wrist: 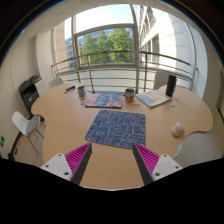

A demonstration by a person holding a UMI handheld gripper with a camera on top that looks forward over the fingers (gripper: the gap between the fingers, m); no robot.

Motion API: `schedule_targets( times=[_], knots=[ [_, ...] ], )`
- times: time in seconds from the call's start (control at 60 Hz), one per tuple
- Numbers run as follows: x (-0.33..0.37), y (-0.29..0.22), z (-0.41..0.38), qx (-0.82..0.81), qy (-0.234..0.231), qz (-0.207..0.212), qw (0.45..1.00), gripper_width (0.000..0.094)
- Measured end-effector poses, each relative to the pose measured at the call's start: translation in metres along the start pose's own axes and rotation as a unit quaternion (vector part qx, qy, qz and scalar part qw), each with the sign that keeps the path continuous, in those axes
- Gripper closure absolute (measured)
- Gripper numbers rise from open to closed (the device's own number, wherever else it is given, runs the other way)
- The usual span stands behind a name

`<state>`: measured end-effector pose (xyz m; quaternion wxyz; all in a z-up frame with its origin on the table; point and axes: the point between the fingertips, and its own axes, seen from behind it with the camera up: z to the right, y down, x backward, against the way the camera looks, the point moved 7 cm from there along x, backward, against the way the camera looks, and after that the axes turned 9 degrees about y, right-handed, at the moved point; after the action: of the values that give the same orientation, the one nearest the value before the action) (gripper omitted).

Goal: Arrange mouse

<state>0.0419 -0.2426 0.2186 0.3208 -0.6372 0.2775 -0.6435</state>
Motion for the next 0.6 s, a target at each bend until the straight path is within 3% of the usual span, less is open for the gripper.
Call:
schedule_targets(
  times=[0.233,0.6],
  knots=[
    [-0.120,0.056,0.170,0.002,0.050,-0.016,0.999,0.0088],
    [-0.238,0.037,0.323,-0.043,0.110,-0.006,0.993,0.0088]
  ],
)
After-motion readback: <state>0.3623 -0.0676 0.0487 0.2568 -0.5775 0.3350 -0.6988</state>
